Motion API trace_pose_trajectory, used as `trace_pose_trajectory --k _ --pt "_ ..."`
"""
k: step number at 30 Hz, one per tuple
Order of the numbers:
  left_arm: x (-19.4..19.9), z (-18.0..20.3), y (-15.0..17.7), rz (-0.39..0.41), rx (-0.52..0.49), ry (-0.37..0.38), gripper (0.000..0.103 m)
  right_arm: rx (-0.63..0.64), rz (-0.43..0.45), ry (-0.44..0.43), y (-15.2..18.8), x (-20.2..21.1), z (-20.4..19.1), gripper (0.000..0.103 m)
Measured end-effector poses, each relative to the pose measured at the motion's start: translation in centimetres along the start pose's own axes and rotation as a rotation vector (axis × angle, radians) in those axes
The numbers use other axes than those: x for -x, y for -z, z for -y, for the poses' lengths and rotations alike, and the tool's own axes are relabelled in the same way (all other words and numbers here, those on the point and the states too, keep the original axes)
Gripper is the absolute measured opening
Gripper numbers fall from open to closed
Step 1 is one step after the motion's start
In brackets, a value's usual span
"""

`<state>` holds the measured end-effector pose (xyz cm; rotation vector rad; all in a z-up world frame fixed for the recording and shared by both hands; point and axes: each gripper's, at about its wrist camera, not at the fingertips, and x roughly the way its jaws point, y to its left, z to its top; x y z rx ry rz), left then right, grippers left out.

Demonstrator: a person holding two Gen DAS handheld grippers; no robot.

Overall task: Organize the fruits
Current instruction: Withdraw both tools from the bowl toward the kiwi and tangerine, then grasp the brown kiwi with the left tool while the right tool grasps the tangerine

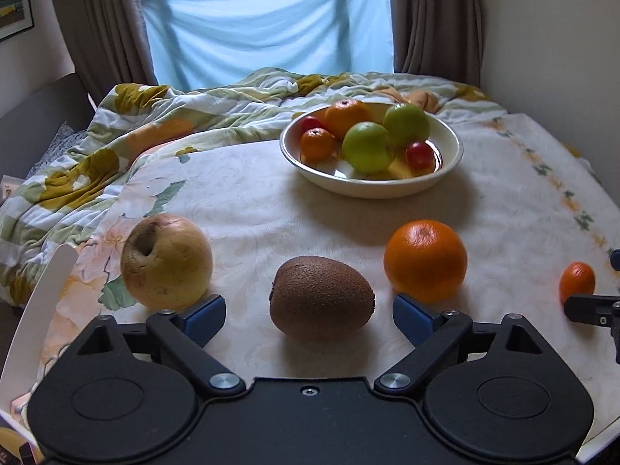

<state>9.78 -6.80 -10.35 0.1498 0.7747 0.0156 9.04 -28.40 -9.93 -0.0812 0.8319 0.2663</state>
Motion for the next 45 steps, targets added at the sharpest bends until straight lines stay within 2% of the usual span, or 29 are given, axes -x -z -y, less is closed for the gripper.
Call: trace_pose_trajectory --k 2,8,11,16,26,27,28,29,45 --pt "-0.7 0.3 0.0 -0.007 -0.028 -0.009 0.092 -0.008 -0.007 -0.002 0.1 -0.6 0.1 0.103" --pt "-2.0 0.4 0.0 -0.044 -0.047 0.022 0.07 -0.008 -0.015 -0.018 0.0 -1.2 0.2 0.101" --pt "-2.0 0.6 0.0 -0.048 -0.058 0.019 0.07 0.007 -0.023 -0.014 -0.2 -1.5 0.1 0.098" --pt "-1.7 0.5 0.0 -0.059 -0.046 0.024 0.07 -0.013 -0.046 -0.029 -0.2 -2.0 0.2 0.079" --pt "-1.0 0.1 0.6 -0.066 -0.022 0.028 0.07 -0.016 -0.041 -0.04 -0.2 -2.2 0.1 0.069" --pt "-0.9 0.0 0.6 -0.067 -0.015 0.03 0.07 -0.015 -0.041 -0.04 -0.2 -2.2 0.1 0.065" --pt "-0.7 0.0 0.7 -0.065 -0.006 0.032 0.07 -0.013 -0.043 -0.04 -0.2 -2.2 0.1 0.055" --pt "-0.6 -0.1 0.7 -0.065 0.0 0.034 0.07 -0.01 -0.045 -0.035 -0.2 -2.2 0.1 0.052" --pt "4.6 0.0 -1.4 0.016 0.04 0.051 0.069 0.014 -0.01 -0.047 -1.6 1.0 -0.3 0.052"
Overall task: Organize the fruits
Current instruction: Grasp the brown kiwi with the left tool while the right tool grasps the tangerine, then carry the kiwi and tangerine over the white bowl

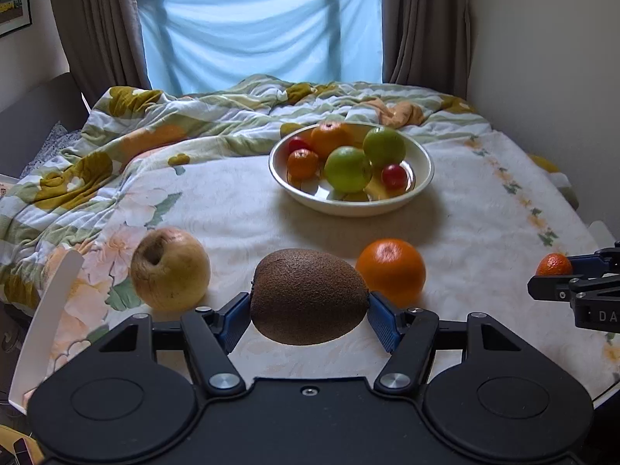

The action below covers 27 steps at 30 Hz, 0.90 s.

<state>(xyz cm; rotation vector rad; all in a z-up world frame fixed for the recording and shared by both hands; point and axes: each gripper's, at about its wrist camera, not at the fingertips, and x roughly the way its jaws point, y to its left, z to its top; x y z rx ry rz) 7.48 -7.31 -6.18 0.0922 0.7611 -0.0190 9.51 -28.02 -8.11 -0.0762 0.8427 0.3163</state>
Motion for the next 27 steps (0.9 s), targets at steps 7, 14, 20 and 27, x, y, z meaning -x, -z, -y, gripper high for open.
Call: trace_pose_trajectory --k 7,14,20,27 --pt "2.7 0.1 -1.8 0.038 0.023 0.001 0.069 -0.017 0.02 0.001 -1.4 2.2 0.3 0.052" --pt "4.0 -0.2 -4.5 0.066 0.049 0.012 0.069 -0.026 0.042 0.0 -3.7 4.1 0.9 0.052" --pt "3.7 -0.6 -7.0 0.093 0.051 0.022 0.069 -0.019 0.071 0.009 -6.3 5.0 1.4 0.051" --pt "1.9 -1.1 -9.5 0.093 0.023 0.046 0.069 -0.033 0.102 0.019 -9.5 4.5 1.9 0.052"
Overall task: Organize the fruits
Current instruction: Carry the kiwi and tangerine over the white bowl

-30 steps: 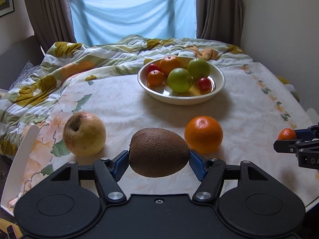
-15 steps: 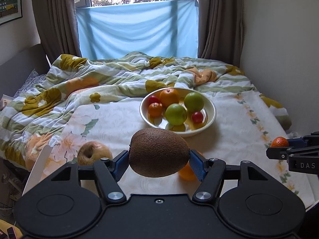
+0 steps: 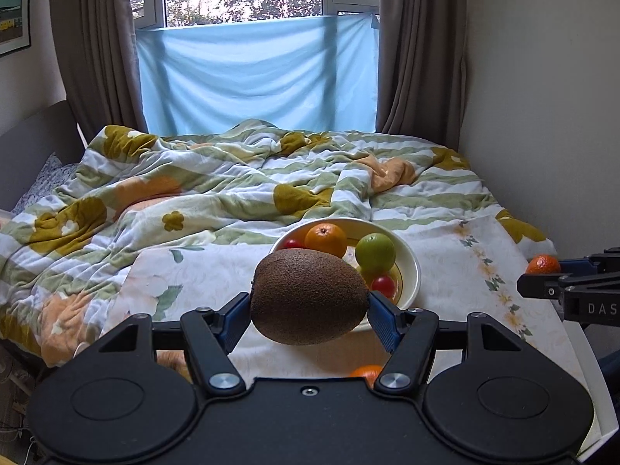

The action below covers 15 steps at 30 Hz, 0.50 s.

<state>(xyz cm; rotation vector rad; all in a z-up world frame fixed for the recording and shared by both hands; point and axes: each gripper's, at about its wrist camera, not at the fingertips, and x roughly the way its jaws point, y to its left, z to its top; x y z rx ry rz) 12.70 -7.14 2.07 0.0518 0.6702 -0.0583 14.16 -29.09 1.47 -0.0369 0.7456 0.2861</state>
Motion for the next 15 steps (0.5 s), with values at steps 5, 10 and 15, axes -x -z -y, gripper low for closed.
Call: trace_pose_trajectory --k 5,10,15 --pt "-2.3 -0.7 -1.7 -0.012 -0.006 0.022 0.069 -0.018 0.01 0.008 -2.2 -1.5 0.1 0.051" --pt "-5.4 -1.2 -3.4 -0.033 -0.012 0.047 0.069 -0.025 0.008 0.014 -4.1 -3.5 0.1 0.052" --pt "-8.9 -1.5 -4.8 -0.058 -0.022 0.069 0.069 -0.038 -0.004 0.023 -5.6 -5.8 0.0 0.051"
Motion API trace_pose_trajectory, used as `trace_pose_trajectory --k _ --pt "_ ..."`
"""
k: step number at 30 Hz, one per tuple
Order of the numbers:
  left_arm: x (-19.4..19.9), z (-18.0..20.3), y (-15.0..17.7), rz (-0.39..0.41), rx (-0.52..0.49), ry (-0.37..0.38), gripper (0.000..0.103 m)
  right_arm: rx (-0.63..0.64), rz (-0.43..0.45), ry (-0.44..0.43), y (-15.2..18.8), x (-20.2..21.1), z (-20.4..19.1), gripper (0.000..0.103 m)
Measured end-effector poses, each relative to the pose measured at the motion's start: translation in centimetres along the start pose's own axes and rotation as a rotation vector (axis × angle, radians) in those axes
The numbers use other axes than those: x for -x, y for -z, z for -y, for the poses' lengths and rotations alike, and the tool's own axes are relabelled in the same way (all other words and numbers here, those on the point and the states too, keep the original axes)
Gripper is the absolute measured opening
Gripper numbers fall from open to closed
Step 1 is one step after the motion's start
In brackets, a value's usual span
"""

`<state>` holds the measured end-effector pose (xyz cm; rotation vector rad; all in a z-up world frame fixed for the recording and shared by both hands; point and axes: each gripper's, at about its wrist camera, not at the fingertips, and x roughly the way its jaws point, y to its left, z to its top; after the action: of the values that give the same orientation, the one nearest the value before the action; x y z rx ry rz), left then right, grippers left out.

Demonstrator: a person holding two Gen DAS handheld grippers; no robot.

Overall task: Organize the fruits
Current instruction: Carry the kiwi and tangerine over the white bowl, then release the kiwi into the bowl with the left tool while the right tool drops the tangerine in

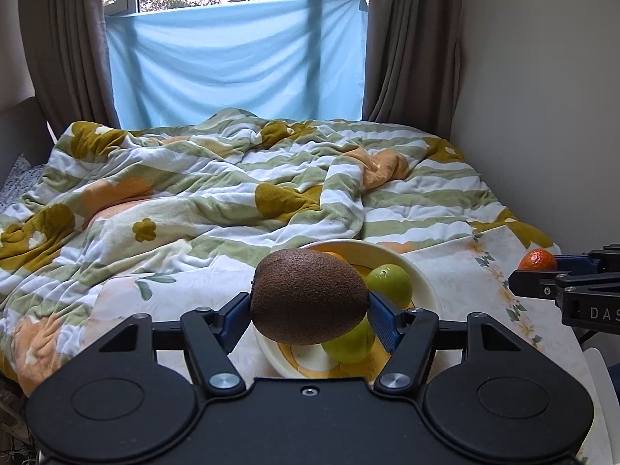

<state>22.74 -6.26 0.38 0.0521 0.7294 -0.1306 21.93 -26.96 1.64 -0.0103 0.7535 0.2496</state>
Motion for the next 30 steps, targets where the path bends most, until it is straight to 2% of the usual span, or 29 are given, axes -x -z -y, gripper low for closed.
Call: trace_pose_trajectory --k 13,23,25,27,30 --pt "-8.2 -1.4 -1.1 -0.097 -0.011 0.037 0.069 -0.036 -0.062 0.024 -2.2 -6.0 0.0 0.052" --pt "-10.8 -1.5 -0.9 -0.147 -0.032 0.039 0.07 -0.055 -0.113 0.032 -2.5 -8.9 0.1 0.051" --pt "-10.8 -1.5 -0.9 -0.141 -0.033 0.041 0.075 -0.055 -0.114 0.032 -2.6 -9.1 0.1 0.051" --pt "-10.7 -1.6 -1.0 -0.127 -0.033 0.043 0.097 -0.056 -0.114 0.032 -2.6 -9.1 0.1 0.051" --pt "-10.1 -1.8 -1.2 -0.107 -0.03 0.048 0.098 -0.055 -0.117 0.026 -3.0 -9.6 0.0 0.052"
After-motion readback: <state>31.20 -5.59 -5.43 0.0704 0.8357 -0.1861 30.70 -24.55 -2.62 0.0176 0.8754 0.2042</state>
